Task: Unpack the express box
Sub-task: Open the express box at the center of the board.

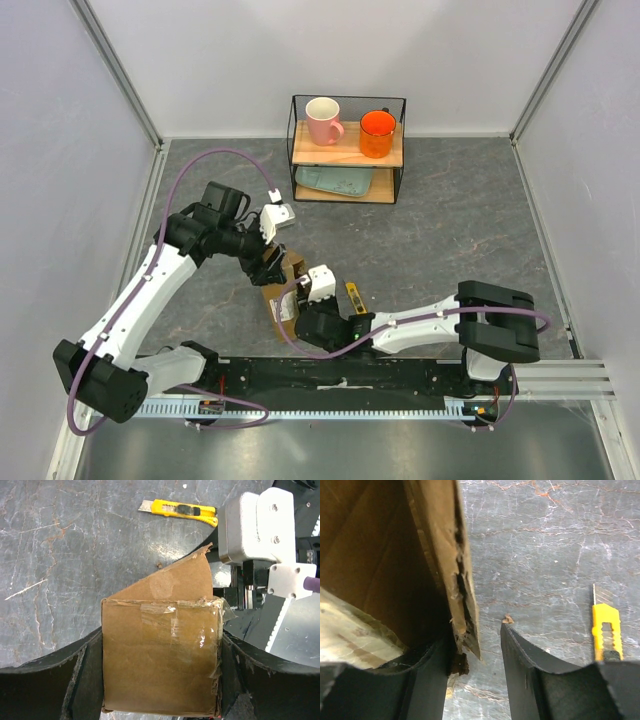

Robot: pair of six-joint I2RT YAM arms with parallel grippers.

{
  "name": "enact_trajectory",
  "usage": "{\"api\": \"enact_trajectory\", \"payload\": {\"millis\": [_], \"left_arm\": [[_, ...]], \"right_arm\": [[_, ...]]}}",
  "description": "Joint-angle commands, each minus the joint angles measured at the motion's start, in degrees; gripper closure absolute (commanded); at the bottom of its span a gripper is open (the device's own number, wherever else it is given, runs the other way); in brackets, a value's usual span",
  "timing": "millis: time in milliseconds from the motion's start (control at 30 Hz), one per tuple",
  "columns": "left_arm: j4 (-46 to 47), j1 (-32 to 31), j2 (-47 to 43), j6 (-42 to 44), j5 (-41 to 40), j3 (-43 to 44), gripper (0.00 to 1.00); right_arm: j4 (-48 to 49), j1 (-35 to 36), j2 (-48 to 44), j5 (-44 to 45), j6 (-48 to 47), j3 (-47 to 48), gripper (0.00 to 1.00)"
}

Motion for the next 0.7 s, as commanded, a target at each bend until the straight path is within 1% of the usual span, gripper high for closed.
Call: {"api": "enact_trajectory", "payload": {"millis": [0,133,167,200,233,267,367,433,467,667], "left_arm": [[6.5,-0.3,1.8,-6.5,-5.5,-1.4,0.64],[6.7,0.4,1.7,-6.1,-6.4,-1.1,0.64],[6.6,0.7,1.7,-5.7,-5.4,-1.2,0.64],[6.7,0.9,1.7,-5.4,-4.9,-1.4,0.64],[6.6,1.0,1.5,-5.1,-4.4,-1.7,0.64],[6.7,1.1,1.4,-4.4,-2.8,-1.9,0.64],[6.6,1.6,1.3,-3.9,-1.3,-2.5,0.64],[7.2,1.7,1.4,-4.2,-1.4,-2.7,0.64],[7.6,1.8,1.6,-4.4,-1.6,-2.7,0.64],[8.2,2.7,1.1,-5.0,-2.3,-1.9,0.65]], "right_arm": [[-4.9,0.9,7.6,-12.7,1.9,0.3,0.5],[-0.7,0.9,7.7,-15.6,2.1,-3.3,0.53],[3.0,0.9,7.2,-17.7,1.3,-5.9,0.57],[4.6,0.9,6.8,-18.7,1.3,-7.0,0.58],[6.6,0.9,6.4,-20.0,0.7,-8.3,0.59],[11.2,0.8,5.3,-21.3,-0.1,-11.0,0.59],[14.2,0.8,5.1,-24.3,-1.0,-12.7,0.58],[12.5,0.7,7.1,-25.5,-1.3,-11.4,0.59],[10.2,0.8,7.7,-25.5,-1.4,-9.9,0.59],[6.5,0.8,10.1,-25.3,0.2,-8.9,0.6]]}}
